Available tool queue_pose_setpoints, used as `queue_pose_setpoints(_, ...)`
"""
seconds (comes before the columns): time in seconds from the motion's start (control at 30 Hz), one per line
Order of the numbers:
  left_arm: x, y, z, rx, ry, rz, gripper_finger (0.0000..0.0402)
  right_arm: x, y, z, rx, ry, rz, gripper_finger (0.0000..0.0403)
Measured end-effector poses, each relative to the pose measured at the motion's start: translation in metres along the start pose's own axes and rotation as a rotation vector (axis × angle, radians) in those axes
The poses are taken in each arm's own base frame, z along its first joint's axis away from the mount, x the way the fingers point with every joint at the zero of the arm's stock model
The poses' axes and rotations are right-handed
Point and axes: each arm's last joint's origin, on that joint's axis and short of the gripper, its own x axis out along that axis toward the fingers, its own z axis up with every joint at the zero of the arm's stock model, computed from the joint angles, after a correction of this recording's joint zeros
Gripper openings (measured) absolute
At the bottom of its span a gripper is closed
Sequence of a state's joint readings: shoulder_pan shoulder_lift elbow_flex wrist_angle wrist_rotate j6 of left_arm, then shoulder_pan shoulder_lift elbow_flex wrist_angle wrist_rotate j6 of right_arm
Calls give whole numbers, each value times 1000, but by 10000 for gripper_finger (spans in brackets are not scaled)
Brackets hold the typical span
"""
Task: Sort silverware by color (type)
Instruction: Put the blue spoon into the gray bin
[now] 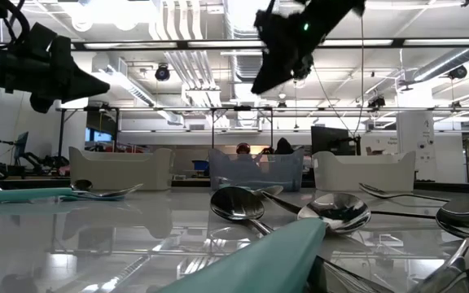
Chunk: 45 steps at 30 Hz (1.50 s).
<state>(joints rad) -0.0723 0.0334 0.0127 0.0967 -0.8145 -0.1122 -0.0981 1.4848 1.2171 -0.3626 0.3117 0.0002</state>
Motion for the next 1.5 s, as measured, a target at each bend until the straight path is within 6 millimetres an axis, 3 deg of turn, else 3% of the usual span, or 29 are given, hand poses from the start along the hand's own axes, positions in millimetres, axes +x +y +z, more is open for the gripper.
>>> queue_pose_setpoints(0.37, -1, 9, -3, -91, -27, 294, 41, -45, 17, 2, 33, -22, 72, 119)
queue_pose_setpoints(0.67, -1, -6, 11, -80, -76, -175, 41, -53, 27, -7, 37, 53, 93, 118)
queue_pose_setpoints(0.87, -1, -9, 15, -226, -90, -270, 41, -67, 38, -12, 55, 74, 124, 112)
queue_pose_setpoints(1.03, 2, -14, -4, -278, 123, -354, 41, -77, 48, -22, 57, 125, 44, 112)
queue_pose_setpoints(1.27, 6, -18, -23, -334, 330, -323, 41, -82, 59, -38, 71, 208, -2, 110)
queue_pose_setpoints(1.5, 5, -27, -28, -257, 529, -539, 41, -83, 68, -49, 42, 232, 10, 102)
